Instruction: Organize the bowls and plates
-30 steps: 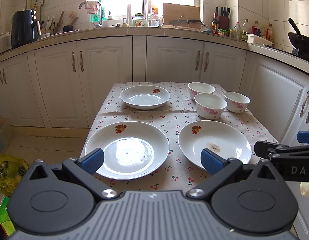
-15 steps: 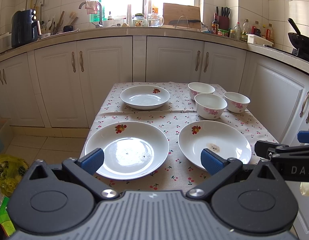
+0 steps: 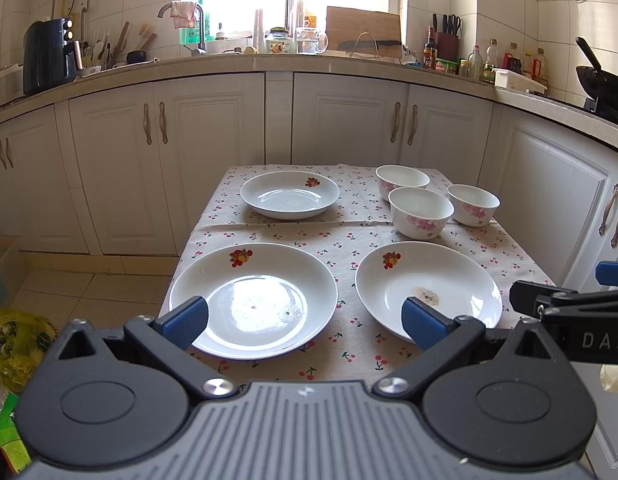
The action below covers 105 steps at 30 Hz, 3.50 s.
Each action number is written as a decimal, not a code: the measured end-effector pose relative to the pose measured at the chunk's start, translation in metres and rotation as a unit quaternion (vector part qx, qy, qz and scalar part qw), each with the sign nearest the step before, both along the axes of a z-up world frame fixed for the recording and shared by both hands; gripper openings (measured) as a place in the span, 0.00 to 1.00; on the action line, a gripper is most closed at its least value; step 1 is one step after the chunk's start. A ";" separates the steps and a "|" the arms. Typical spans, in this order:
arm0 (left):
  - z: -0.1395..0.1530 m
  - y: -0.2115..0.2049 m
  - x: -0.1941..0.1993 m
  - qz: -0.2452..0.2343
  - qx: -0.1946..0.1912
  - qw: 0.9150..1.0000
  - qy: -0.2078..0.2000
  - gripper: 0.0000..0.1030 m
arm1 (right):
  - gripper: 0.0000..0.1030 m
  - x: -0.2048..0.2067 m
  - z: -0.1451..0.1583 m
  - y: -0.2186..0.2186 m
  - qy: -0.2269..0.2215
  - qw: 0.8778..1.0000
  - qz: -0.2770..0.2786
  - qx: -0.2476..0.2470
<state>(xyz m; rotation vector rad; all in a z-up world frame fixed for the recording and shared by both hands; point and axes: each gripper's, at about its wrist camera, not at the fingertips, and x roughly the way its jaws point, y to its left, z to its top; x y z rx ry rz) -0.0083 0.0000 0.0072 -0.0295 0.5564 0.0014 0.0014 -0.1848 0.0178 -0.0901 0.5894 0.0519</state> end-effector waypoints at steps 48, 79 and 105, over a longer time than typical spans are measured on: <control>-0.007 0.014 0.029 -0.029 0.007 1.000 0.001 0.99 | 1.00 0.034 0.014 0.009 -0.025 0.998 0.049 -0.012; -0.102 0.108 0.062 -0.123 -0.015 0.988 0.089 0.99 | 1.00 0.157 -0.033 0.071 0.078 0.976 0.202 0.037; -0.125 0.116 0.077 -0.164 0.004 0.985 0.050 1.00 | 1.00 0.218 -0.062 0.125 0.141 0.942 0.305 0.009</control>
